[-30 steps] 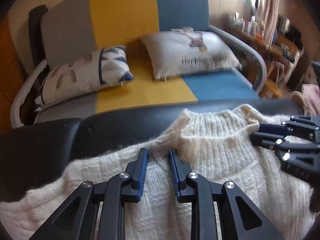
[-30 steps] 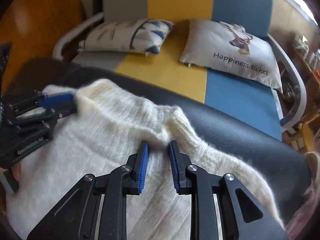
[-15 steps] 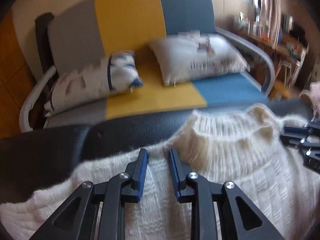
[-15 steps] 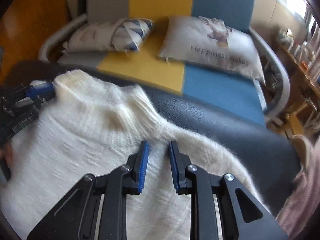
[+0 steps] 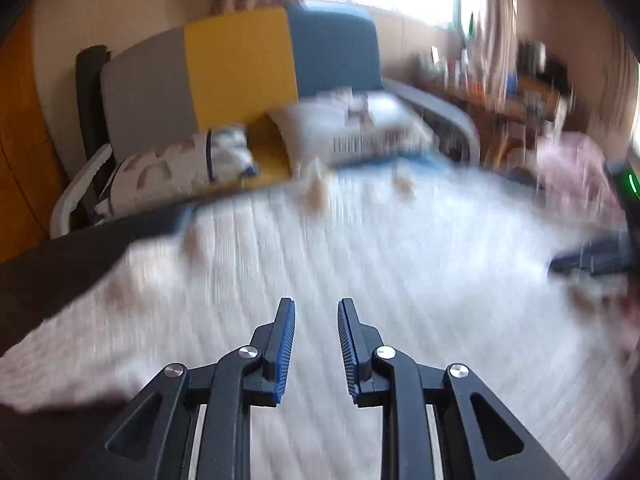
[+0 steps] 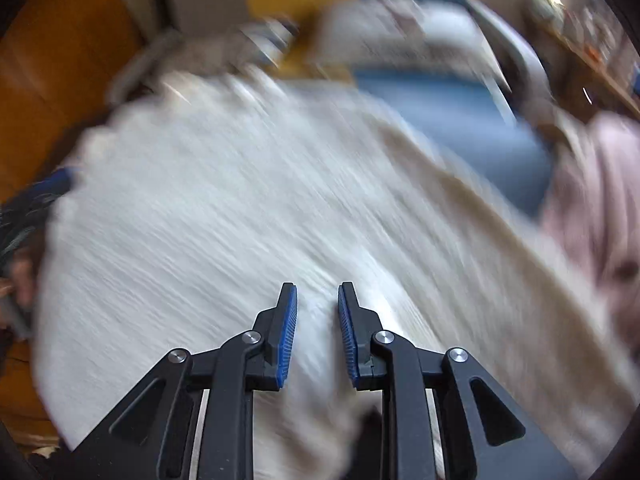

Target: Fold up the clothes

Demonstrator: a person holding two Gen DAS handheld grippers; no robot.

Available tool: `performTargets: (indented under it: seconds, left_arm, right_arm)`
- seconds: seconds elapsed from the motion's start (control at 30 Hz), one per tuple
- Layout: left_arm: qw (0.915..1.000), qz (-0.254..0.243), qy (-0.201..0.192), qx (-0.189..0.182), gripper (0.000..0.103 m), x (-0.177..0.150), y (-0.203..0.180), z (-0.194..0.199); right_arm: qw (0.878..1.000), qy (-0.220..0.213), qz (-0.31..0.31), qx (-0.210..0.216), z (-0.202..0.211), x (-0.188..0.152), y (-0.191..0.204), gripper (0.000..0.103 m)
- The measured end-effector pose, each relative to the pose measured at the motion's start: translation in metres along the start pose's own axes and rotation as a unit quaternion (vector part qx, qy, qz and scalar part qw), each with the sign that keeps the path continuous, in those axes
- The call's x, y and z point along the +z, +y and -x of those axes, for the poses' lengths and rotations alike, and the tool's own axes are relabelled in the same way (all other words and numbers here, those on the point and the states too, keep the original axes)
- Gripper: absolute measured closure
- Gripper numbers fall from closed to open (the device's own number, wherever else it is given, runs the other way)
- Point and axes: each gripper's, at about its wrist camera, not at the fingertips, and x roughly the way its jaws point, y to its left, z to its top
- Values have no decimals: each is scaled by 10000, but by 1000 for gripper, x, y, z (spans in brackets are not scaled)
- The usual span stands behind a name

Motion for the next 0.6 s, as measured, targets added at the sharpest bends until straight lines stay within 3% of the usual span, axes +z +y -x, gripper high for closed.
performTargets:
  seconds: [0.03,0.07,0.17,0.33,0.43,0.53,0.6]
  left_arm:
    - [9998,-110,129,75,80,-11,-5,-4]
    - [9996,-205,87,177,80,-20,-8,-4]
    - [9997,-51,112,198,80,-23,-9,12]
    - [9999,118,-37,-114,80,-47,-24,49]
    - [9998,-61,151,-129,80,-75,-42,54]
    - [9998,-209,8,40,80,-95,-51,56]
    - [9999,-140,19,57,80,-96,-51,56]
  right_arm:
    - [9997,-133,-183,93,-4,-8,-14,86]
    - [9993,-172,-335,45,-3,-8,-22,103]
    - [9918,-190,-1237,265,11,-5,-41,103]
    - [9968,-577,-414,-378,66,-23,0,101]
    - [9971,-128,-211,-723,36,-32,1,101]
    - [9941,-195,-240,-1042,8,-39,-18,103]
    - [9937,-130,-513,-990,11,-36,-24,103]
